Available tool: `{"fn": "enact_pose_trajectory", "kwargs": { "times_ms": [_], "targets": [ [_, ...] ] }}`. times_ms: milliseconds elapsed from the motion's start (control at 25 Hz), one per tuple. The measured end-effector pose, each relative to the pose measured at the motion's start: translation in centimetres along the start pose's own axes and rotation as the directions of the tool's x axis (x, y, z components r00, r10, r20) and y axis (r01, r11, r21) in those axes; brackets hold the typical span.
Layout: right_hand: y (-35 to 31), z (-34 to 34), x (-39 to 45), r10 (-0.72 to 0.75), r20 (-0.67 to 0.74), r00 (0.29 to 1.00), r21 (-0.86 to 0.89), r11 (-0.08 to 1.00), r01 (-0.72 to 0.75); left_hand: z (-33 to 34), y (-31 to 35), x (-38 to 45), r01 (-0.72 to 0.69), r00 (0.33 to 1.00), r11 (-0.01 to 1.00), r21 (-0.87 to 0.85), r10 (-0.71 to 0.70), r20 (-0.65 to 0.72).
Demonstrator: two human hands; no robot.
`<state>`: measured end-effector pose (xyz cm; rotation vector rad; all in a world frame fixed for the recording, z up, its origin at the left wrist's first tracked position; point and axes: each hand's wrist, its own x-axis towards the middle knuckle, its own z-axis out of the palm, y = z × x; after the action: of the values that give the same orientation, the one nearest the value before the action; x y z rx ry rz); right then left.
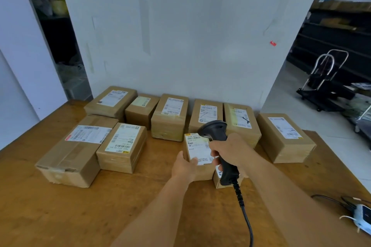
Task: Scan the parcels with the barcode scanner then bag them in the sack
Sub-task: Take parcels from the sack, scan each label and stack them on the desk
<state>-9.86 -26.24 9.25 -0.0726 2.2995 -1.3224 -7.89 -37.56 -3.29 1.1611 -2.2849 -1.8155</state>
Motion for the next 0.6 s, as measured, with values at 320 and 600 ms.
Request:
{"fn": "enact_pose_trajectory", "kwargs": {
  "times_ms": [320,600],
  "targets": [
    [-1.1,1.3,1.9,0.026,-0.016,1.000,-0.044,0.999,-0.027,0.0,-0.8,1.2,0.045,0.997,0.999,-0.003,-0.044,0.059],
    [-1.2,1.0,2.6,0.008,-0.037,0.999,-0.045,0.999,-0.010,-0.4,-0.6,1.4,0.051,0.994,0.999,0.011,-0.052,0.095]
  ]
}}
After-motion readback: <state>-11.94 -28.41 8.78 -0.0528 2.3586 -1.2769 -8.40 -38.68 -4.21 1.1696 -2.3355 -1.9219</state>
